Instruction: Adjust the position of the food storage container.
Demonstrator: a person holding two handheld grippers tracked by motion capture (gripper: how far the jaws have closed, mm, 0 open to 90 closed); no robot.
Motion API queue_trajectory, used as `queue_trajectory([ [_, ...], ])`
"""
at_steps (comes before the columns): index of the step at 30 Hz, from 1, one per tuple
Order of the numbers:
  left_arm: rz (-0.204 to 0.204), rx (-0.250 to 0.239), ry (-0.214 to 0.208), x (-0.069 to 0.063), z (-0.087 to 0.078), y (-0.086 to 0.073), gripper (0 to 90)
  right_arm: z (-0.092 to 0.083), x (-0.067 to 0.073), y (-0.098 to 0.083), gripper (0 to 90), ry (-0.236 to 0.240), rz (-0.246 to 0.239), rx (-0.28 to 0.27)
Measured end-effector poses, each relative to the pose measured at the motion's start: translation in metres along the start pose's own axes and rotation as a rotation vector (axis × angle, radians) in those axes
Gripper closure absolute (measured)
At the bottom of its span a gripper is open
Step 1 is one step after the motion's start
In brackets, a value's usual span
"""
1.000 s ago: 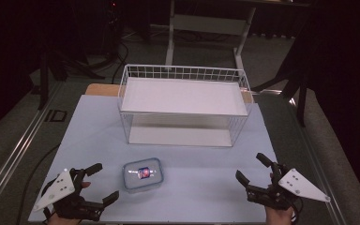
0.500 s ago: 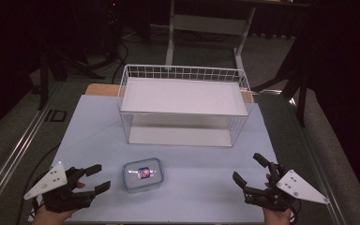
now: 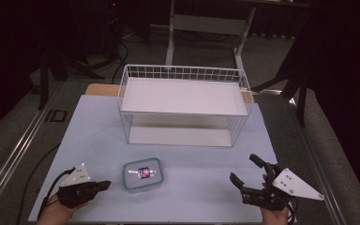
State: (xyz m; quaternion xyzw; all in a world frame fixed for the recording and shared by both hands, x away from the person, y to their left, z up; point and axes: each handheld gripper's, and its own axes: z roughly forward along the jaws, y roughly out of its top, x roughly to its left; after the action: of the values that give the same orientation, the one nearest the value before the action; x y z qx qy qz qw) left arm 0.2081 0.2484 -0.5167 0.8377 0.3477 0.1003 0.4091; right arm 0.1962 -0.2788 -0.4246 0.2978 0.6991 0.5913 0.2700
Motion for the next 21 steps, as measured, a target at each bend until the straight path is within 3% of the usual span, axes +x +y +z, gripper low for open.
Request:
queue_trajectory([
  [9, 0.006, 0.035, -0.048, 0.0, 0.019, 0.011, 90.0, 0.0, 0.0, 0.0, 13.0, 0.008, 0.004, -0.005],
  [21, 0.003, 0.056, -0.045, 0.004, 0.043, 0.026, 90.0, 0.003, -0.003, -0.004, 13.2, 0.038, 0.016, 0.013],
])
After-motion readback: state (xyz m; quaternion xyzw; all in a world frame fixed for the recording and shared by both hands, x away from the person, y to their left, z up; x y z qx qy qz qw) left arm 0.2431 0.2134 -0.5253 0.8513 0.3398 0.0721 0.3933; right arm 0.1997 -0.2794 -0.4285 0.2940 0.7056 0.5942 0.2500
